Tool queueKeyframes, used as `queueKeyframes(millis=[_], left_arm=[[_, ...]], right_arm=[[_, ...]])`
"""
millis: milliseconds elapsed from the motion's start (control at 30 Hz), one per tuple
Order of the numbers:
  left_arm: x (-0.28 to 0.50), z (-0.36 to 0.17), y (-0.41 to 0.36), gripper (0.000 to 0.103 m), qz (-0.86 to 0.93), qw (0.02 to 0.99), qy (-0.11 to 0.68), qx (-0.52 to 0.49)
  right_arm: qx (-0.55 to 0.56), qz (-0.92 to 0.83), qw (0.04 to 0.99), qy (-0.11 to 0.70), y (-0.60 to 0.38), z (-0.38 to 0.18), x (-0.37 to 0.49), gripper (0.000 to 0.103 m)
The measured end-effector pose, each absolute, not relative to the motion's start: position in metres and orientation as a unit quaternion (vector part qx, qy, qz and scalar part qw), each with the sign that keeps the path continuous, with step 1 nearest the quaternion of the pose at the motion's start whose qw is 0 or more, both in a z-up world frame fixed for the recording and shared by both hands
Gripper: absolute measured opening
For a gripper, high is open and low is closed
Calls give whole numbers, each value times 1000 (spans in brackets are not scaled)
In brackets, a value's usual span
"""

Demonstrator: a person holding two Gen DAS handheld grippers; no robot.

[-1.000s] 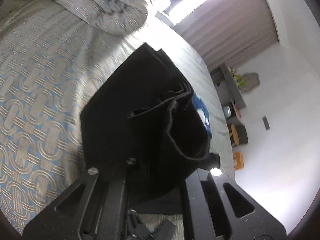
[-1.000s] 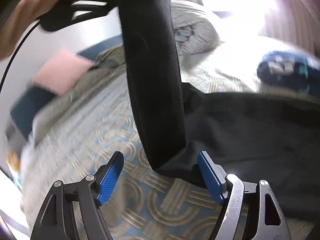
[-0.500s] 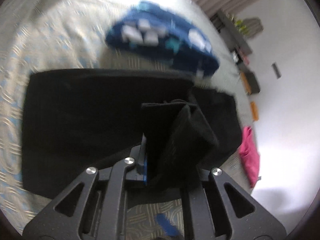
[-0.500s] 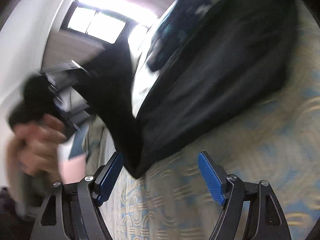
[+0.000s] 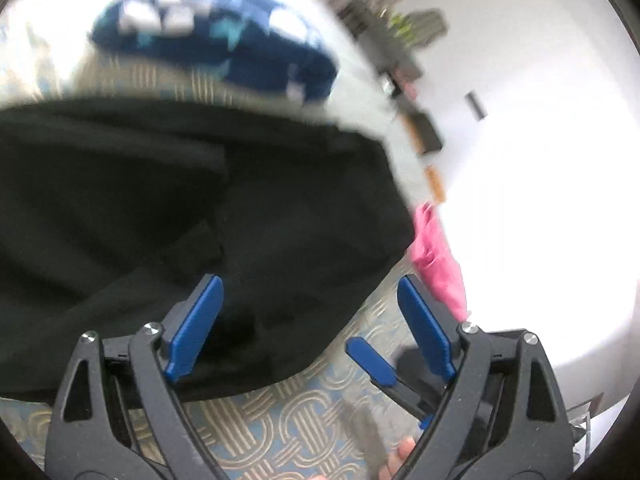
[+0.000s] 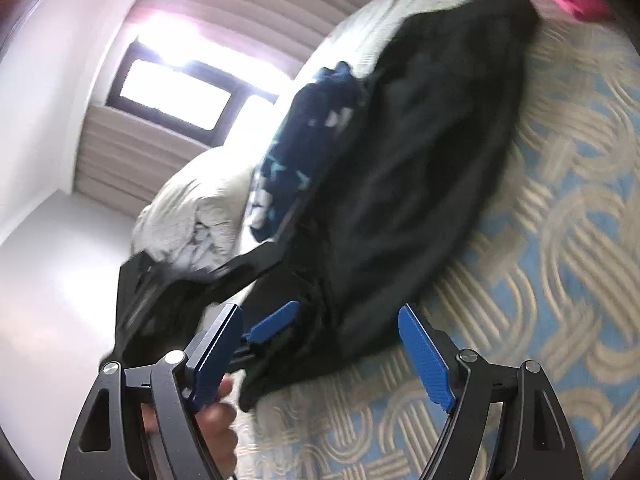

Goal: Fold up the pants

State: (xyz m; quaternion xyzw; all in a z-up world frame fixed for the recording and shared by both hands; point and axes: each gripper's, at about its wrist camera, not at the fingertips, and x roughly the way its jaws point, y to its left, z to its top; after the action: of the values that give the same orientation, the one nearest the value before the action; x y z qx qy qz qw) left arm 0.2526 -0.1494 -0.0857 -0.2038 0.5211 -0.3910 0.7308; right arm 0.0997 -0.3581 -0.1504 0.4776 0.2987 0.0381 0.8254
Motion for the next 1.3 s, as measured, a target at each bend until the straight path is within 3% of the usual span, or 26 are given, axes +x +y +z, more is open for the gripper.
queueKeyframes(millis=[133,167,200,233,267,300,567,700,867,1000,1133,1300], left_arm=[[255,-61,-89,88,-354,783,470,-202],[255,-58,-69,88,-325,806,458,-189],[255,-60,-54,75,-302,821,452,-174],[254,-63,-44,47,-266,839,450,-148],[255,-69,-38,37,-230,851,458,-115],[255,-78,-34,26,-208,853,470,-94],[271,-145,-15,20,-157,851,492,-93],[285,-142,-12,20,-149,861,481,-67],[296,-130,-15,21,-146,861,482,-73],[299,-114,-75,21,-267,828,490,-57],[314,-134,-153,21,-319,776,544,11],[345,-138,-171,21,-315,771,552,-44]], right_arm=[[440,61,840,311,-358,-140,126,77],[416,73,850,315,-348,-132,138,71],[392,83,859,318,-338,-125,145,57],[360,86,870,327,-328,-118,154,48],[322,83,880,339,-314,-112,167,27],[301,80,884,349,-302,-109,176,16],[159,49,882,441,-223,-166,241,15],[157,36,885,436,-238,-181,217,5],[187,41,880,435,-260,-180,183,3],[223,49,873,432,-265,-177,168,6],[247,46,869,427,-270,-177,164,7],[277,54,861,423,-279,-179,161,7]])
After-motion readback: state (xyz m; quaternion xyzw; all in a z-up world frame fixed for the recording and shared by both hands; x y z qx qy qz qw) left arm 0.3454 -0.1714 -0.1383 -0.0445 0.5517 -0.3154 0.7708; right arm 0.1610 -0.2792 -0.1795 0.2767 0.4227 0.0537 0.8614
